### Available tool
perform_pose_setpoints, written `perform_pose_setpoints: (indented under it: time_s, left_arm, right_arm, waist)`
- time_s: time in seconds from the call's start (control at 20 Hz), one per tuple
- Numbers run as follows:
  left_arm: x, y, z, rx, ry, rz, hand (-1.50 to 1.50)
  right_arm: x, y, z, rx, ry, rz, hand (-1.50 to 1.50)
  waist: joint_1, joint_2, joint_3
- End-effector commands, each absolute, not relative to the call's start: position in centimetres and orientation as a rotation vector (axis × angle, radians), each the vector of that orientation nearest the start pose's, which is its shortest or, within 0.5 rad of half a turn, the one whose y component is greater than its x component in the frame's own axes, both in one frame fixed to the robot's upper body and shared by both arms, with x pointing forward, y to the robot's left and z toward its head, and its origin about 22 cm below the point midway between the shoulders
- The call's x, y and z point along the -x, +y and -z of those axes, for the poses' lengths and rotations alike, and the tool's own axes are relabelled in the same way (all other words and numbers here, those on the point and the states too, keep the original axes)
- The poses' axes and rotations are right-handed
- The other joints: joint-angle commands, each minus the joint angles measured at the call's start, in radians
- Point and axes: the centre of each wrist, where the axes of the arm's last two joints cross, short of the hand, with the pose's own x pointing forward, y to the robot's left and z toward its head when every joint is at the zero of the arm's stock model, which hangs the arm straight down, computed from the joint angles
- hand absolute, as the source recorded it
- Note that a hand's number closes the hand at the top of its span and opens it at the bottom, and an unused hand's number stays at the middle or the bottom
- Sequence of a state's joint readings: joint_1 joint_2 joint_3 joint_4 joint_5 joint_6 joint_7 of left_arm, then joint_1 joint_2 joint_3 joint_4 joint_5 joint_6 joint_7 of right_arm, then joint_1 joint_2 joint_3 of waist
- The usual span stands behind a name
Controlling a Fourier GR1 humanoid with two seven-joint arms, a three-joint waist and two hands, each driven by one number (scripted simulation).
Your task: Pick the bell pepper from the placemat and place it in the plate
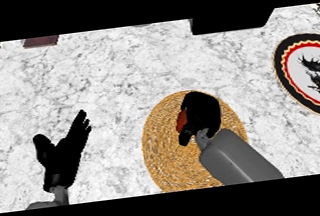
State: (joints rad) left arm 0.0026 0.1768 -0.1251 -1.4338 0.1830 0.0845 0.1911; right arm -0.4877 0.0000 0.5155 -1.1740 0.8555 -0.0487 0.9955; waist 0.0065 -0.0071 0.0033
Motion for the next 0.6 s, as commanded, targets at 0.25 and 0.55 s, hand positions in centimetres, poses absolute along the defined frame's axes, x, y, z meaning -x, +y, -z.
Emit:
perform_pose_setpoints:
  time_s: [0.25, 0.55]
  left_arm:
    - [-22.1, 23.6, 3.9, 0.01, -1.174, 0.004, 0.0]
    - [-23.2, 24.1, 3.2, -0.008, -1.191, 0.008, 0.0]
  right_arm:
    - [-30.5, -6.1, -1.5, 1.021, -0.931, -0.869, 1.5]
    - [-31.2, -5.6, -3.5, 1.052, -1.054, -0.659, 1.5]
  waist:
    - [0.001, 0.007, -0.003]
    - [0.0, 0.006, -0.003]
